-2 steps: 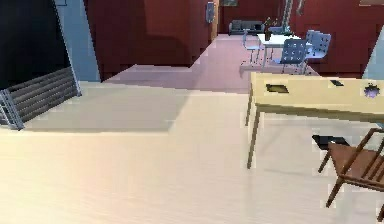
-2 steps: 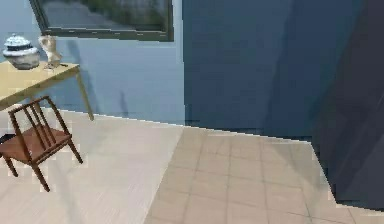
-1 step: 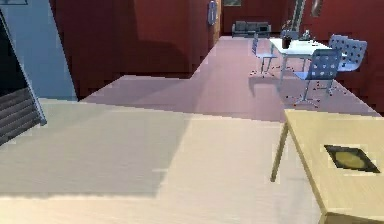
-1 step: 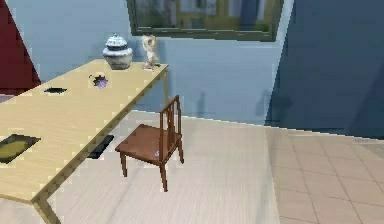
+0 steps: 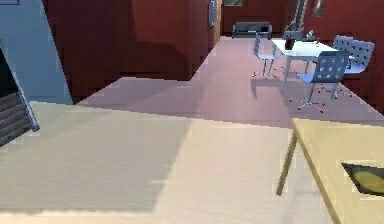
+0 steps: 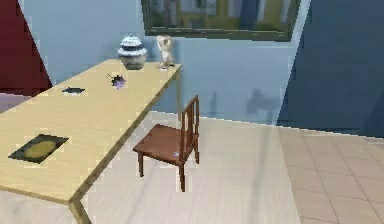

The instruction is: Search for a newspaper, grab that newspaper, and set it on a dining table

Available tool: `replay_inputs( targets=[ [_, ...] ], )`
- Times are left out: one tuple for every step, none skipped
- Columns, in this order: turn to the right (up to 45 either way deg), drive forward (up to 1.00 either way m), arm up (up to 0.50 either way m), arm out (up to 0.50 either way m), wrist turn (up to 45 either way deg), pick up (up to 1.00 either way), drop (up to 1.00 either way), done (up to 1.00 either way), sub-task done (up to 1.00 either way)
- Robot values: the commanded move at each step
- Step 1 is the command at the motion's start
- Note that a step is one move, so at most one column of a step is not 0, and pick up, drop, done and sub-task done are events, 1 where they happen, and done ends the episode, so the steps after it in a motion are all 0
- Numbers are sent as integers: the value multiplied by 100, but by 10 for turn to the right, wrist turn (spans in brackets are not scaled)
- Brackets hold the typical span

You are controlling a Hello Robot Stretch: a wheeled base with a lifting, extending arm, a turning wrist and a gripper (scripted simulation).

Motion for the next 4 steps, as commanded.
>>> replay_inputs(
  targets=[
    [60, 0, 0, 0, 0, 0, 0, 0, 0],
    [0, 100, 0, 0, 0, 0, 0, 0, 0],
    [30, 0, 0, 0, 0, 0, 0, 0, 0],
    [0, 70, 0, 0, 0, 0, 0, 0, 0]
  ],
)
